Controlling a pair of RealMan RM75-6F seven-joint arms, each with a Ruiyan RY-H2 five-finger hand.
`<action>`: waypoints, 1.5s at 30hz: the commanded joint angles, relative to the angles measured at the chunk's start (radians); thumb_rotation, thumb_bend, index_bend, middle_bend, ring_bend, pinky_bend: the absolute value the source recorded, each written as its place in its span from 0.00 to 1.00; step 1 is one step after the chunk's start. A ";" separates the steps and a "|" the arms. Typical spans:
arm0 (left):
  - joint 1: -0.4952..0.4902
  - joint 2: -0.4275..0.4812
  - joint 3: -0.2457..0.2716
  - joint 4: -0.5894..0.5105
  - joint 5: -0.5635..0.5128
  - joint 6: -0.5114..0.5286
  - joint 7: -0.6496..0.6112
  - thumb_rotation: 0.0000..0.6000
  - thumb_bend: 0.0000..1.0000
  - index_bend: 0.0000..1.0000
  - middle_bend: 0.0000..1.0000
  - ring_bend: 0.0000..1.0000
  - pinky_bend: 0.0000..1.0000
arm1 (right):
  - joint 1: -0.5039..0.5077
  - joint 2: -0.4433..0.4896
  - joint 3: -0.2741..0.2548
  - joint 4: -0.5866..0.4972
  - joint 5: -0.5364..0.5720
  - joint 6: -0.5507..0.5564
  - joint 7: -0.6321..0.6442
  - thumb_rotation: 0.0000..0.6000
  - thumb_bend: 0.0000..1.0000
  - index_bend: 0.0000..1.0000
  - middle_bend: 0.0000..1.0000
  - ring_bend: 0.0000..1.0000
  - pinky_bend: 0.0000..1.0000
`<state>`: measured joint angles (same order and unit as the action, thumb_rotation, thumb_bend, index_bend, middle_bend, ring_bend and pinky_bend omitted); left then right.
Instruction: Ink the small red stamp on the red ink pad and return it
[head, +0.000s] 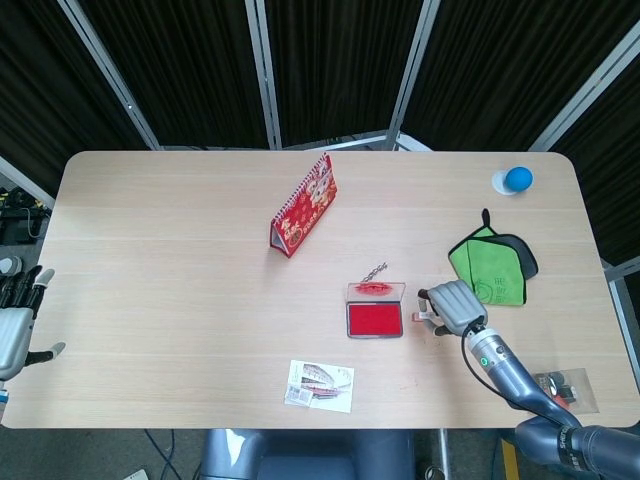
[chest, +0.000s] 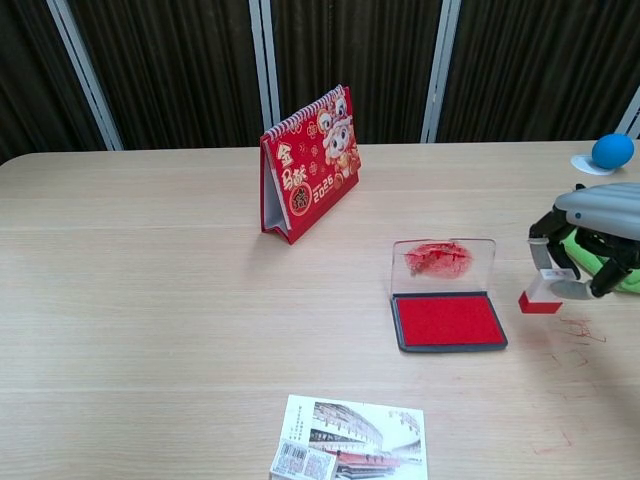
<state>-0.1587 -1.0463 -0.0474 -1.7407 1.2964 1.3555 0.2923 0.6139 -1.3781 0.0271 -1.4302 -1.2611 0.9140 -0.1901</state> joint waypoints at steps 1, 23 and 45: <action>-0.001 -0.001 -0.001 0.001 -0.003 -0.002 0.003 1.00 0.00 0.00 0.00 0.00 0.00 | -0.011 -0.020 -0.010 0.042 -0.013 -0.008 0.030 1.00 0.62 0.59 0.62 0.87 1.00; -0.003 -0.005 0.000 0.002 -0.012 -0.007 0.013 1.00 0.00 0.00 0.00 0.00 0.00 | -0.041 -0.066 -0.031 0.179 -0.089 -0.018 0.138 1.00 0.35 0.55 0.60 0.87 1.00; -0.002 -0.007 0.002 0.002 -0.008 -0.004 0.016 1.00 0.00 0.00 0.00 0.00 0.00 | -0.057 -0.066 -0.029 0.194 -0.108 -0.018 0.153 1.00 0.26 0.47 0.53 0.87 1.00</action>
<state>-0.1609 -1.0537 -0.0452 -1.7387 1.2886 1.3514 0.3084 0.5574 -1.4441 -0.0021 -1.2359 -1.3684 0.8958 -0.0371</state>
